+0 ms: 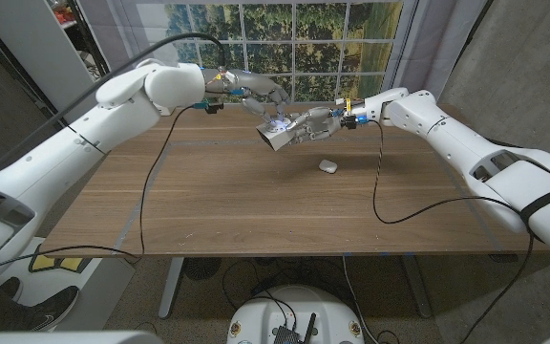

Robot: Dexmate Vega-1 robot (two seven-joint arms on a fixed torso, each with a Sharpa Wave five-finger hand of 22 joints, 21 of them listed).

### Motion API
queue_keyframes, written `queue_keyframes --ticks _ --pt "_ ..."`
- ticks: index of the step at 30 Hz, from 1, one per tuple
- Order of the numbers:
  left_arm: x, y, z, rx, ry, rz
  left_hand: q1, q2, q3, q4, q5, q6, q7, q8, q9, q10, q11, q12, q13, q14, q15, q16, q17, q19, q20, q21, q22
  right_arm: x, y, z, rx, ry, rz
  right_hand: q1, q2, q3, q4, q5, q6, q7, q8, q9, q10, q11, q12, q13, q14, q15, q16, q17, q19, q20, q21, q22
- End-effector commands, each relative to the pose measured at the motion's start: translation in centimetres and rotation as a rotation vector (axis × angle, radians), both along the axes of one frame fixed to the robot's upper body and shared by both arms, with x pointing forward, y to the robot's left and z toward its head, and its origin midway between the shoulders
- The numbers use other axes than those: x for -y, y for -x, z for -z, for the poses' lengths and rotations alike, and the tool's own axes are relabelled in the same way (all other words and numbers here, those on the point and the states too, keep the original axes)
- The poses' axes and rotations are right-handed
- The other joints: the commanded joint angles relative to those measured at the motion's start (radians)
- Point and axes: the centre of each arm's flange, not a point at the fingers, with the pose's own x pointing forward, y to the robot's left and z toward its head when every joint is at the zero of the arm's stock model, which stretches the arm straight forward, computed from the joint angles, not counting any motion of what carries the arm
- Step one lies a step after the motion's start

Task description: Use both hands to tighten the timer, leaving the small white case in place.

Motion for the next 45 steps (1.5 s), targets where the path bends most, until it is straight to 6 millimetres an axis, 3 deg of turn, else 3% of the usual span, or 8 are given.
queue_keyframes --ticks 1,8,17,45 --pt "0.7 0.2 0.0 0.0 -0.007 0.035 0.067 0.027 0.026 -0.028 0.0 0.035 -0.02 0.011 0.005 0.016 -0.024 0.005 0.0 0.015 -0.034 0.004 -0.001 0.011 0.002 0.012 0.006 0.4 0.0 0.2 -0.017 0.002 -0.013 -0.012 0.007 -0.004 0.039 0.002 0.175 0.163 0.005 0.003 0.006 -0.003 0.001 0.005 0.007 -0.166 -0.002 0.004 0.005 -0.068 -0.005 0.002" --pt "0.7 0.6 -0.2 0.001 -0.017 0.074 0.075 0.023 0.017 -0.031 -0.012 0.088 -0.004 0.04 0.024 0.05 -0.041 0.017 0.0 0.035 -0.049 0.009 -0.002 0.02 -0.005 0.019 0.009 0.3 0.1 0.3 -0.04 0.012 -0.036 -0.016 0.008 -0.003 0.04 0.002 0.176 0.162 0.003 0.004 0.003 0.004 -0.003 0.006 0.002 -0.164 -0.008 0.003 0.003 -0.07 -0.006 0.002" --pt "1.1 1.2 -0.6 -0.034 -0.091 0.142 0.115 0.031 0.022 -0.048 -0.016 0.128 -0.022 0.067 0.044 0.083 -0.073 0.026 0.002 0.054 -0.065 0.013 0.001 0.037 -0.018 0.032 0.013 0.0 -0.2 0.3 -0.103 0.024 -0.09 -0.021 0.009 -0.003 0.042 0.003 0.175 0.168 0.001 0.005 0.001 0.004 -0.009 0.006 -0.003 -0.164 -0.014 0.003 0.001 -0.071 -0.008 0.002" --pt "1.0 1.1 -1.9 -0.007 -0.141 0.213 0.132 0.016 0.004 -0.049 -0.016 0.16 -0.023 0.076 0.038 0.125 -0.096 0.035 0.005 0.057 -0.071 0.013 0.005 0.036 -0.033 0.04 0.019 -0.5 -0.5 0.0 -0.12 0.105 -0.129 -0.021 0.014 0.002 0.04 0.005 0.17 0.168 -0.007 0.006 -0.002 0.002 -0.02 0.009 -0.005 -0.165 -0.018 0.009 -0.003 -0.073 -0.011 0.002"
